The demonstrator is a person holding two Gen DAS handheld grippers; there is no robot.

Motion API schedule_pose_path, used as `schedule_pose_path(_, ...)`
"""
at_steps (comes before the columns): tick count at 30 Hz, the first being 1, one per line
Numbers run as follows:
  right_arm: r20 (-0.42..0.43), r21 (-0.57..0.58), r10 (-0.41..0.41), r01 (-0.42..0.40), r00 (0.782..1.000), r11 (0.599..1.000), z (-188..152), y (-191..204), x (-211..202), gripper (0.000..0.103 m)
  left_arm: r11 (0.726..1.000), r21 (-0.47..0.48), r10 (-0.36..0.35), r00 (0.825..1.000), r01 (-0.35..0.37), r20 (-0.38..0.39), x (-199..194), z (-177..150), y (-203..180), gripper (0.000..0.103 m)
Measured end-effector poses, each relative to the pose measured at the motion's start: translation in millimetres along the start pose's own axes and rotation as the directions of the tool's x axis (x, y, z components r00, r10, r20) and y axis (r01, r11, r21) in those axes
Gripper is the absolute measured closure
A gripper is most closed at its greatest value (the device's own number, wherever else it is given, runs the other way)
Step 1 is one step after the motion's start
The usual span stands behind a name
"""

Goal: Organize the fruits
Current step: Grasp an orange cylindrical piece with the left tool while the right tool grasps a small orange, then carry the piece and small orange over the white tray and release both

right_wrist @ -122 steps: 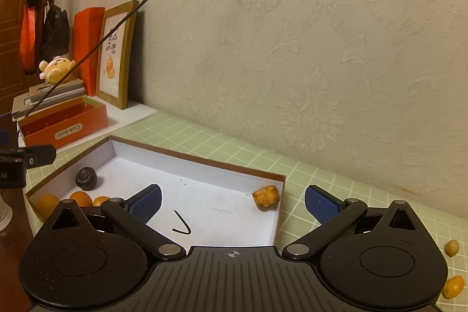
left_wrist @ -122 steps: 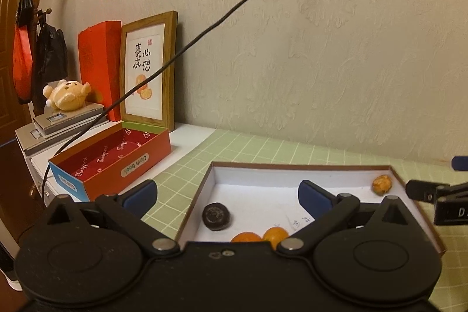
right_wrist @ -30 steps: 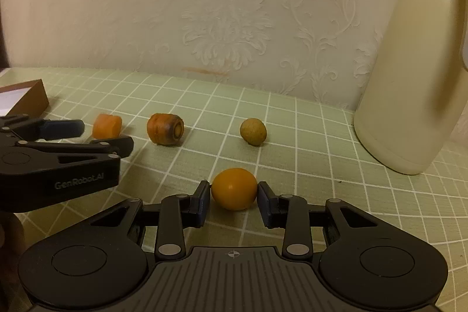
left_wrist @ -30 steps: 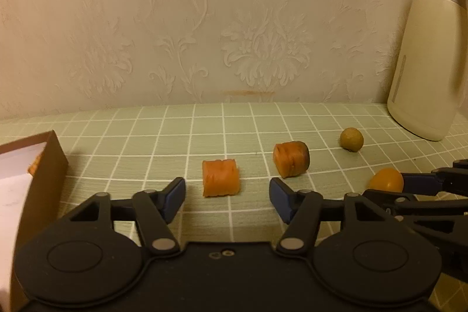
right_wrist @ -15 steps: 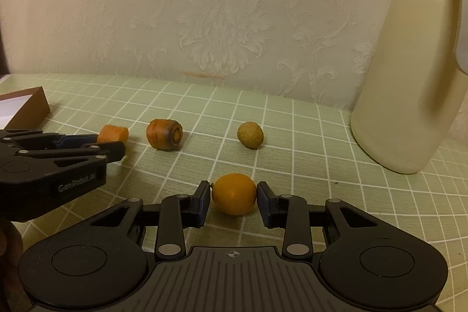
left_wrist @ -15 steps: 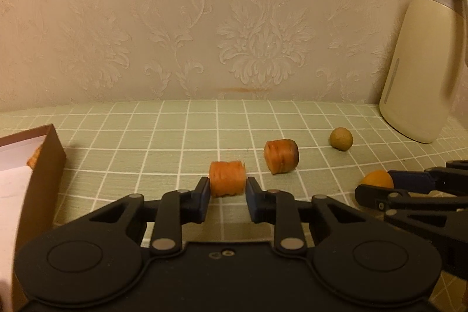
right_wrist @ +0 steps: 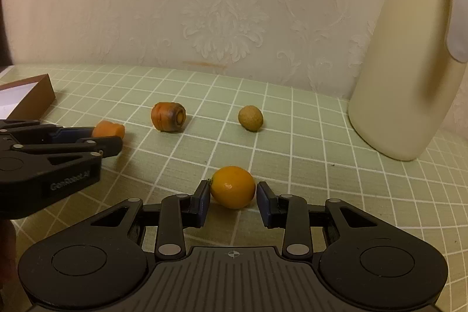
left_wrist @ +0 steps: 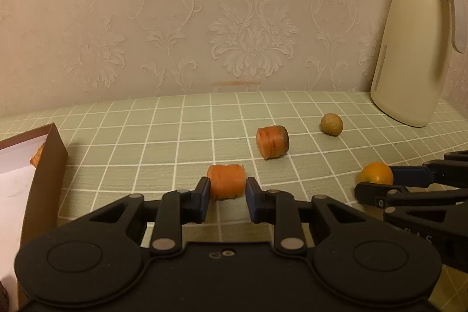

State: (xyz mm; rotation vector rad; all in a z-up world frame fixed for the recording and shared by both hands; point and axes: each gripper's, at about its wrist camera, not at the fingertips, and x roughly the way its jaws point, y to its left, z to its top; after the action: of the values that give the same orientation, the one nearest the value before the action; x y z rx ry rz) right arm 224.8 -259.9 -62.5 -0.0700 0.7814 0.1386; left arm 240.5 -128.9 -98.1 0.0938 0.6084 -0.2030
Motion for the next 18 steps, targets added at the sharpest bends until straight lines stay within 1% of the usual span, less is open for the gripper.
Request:
schedule_pose_path(2, -0.003, 0.006, 0.005, -0.005, 1.0, 1.0, 0.3, 0.4, 0.8, 0.068, 1.0, 0.001, 0.006, 1.0, -0.006, 0.005, 3.3, 1.5, -0.7, 0.086)
schedule_pose_path(4, -0.002, 0.004, 0.006, -0.006, 1.0, 1.0, 1.3, 2.0, 0.9, 0.068, 1.0, -0.009, 0.008, 1.0, -0.008, 0.001, 7.0, 1.3, -0.8, 0.083)
schedule_pose_path(8, -0.006, -0.002, 0.009, -0.009, 1.0, 1.0, 1.6, 2.8, 0.7, 0.068, 1.0, -0.011, 0.007, 1.0, -0.007, -0.009, 13.4, 1.6, 0.0, 0.083)
schedule_pose_path(11, -0.006, 0.002, 0.01, -0.01, 1.0, 1.0, 2.4, 1.8, 0.6, 0.069, 1.0, -0.019, 0.004, 1.0, -0.005, -0.015, 14.4, 2.5, 1.6, 0.088)
schedule_pose_path(14, 0.012, 0.007, 0.01, -0.01, 1.0, 1.0, 4.0, 2.2, -4.6, 0.069, 0.999, -0.038, -0.016, 1.0, 0.015, -0.016, 10.6, 3.6, 3.7, 0.088)
schedule_pose_path(18, 0.015, 0.004, 0.008, -0.008, 1.0, 1.0, 4.7, 4.1, -9.3, 0.069, 0.999, -0.028, -0.018, 1.0, 0.018, -0.002, 0.5, 4.0, 2.6, 0.088)
